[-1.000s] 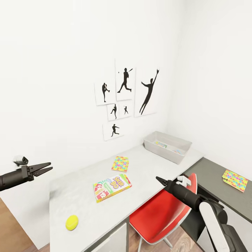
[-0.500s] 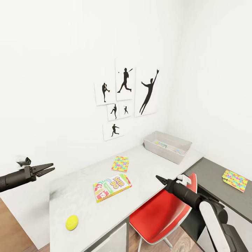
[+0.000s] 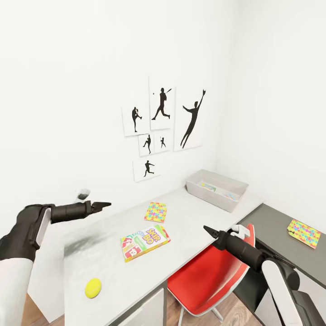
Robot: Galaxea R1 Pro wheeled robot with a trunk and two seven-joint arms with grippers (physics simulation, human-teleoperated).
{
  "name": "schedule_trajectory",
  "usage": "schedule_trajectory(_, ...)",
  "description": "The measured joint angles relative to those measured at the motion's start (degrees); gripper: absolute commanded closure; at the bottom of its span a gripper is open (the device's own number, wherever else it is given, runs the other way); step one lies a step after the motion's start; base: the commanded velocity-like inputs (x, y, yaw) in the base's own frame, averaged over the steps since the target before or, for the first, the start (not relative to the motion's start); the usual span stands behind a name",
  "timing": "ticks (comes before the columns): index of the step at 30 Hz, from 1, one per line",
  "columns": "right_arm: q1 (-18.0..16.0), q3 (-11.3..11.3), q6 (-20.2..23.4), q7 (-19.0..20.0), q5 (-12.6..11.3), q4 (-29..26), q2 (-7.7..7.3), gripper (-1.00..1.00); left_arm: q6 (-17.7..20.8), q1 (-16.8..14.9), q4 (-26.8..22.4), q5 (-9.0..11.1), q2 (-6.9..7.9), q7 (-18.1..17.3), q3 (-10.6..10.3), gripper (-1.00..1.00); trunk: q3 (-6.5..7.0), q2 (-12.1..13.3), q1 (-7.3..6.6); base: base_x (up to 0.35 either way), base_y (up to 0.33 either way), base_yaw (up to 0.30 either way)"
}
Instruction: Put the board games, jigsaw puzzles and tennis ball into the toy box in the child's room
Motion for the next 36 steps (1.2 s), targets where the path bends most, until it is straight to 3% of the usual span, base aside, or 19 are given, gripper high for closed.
schedule_trajectory(1,0.0,-0.2,0.0,0.0,0.0,0.0,-0.05,-1.0,0.0,-2.4,3.1,-0.1,-1.84,4.9,-1.0,-1.0,0.0,0.0,0.0,0.0,0.0,0.0)
schedule_trajectory(4,0.0,-1.1,-0.1,0.8,-0.1,-0.1,-0.15,-1.0,-0.2,-7.7,10.4,-0.1,-5.12,14.9,-2.0,-1.0,0.0,0.0,0.0,0.0,0.0,0.0)
schedule_trajectory(7,0.1,-4.2,-0.1,4.3,-0.1,0.0,-0.16,-1.0,-0.4,-13.4,18.8,0.2,-8.25,25.1,-2.4,-1.0,0.0,0.0,0.0,0.0,0.0,0.0)
schedule_trajectory(10,0.1,-6.3,-0.4,8.4,0.0,0.0,-0.15,-1.0,-1.9,-17.3,22.7,0.1,-11.41,32.3,-2.6,-1.0,0.0,0.0,-0.01,0.0,0.0,0.0)
schedule_trajectory(14,-0.1,-9.3,-0.4,14.0,0.1,0.0,-0.17,-1.0,-4.2,-23.6,27.1,0.4,-17.45,48.9,-2.7,-1.0,0.0,0.0,-0.01,0.0,0.0,0.0)
schedule_trajectory(17,-0.2,-9.9,0.1,16.9,0.2,0.0,-0.17,-1.0,-7.6,-25.5,29.3,0.6,-20.01,58.1,-2.4,-1.0,0.0,0.0,-0.01,0.0,0.0,0.0)
schedule_trajectory(21,-0.5,-10.4,6.1,18.5,0.0,-0.1,-0.2,-1.0,-12.5,-26.2,32.3,3.1,-21.43,64.2,-1.7,-1.0,0.0,0.0,-0.01,0.0,0.0,0.0)
schedule_trajectory(26,-0.5,-12.1,10.3,19.2,-0.1,-0.1,-0.16,-1.0,-15.3,-26.4,34.2,7.3,-21.66,65.6,0.1,-1.0,0.0,0.0,-0.01,0.0,0.0,0.0)
schedule_trajectory(36,-0.4,-12.3,11.2,21.1,-0.2,0.0,0.54,-1.0,-16.2,-26.4,35.8,8.5,-21.8,65.8,0.7,-1.0,-0.17,0.0,-0.01,0.0,0.0,0.0)
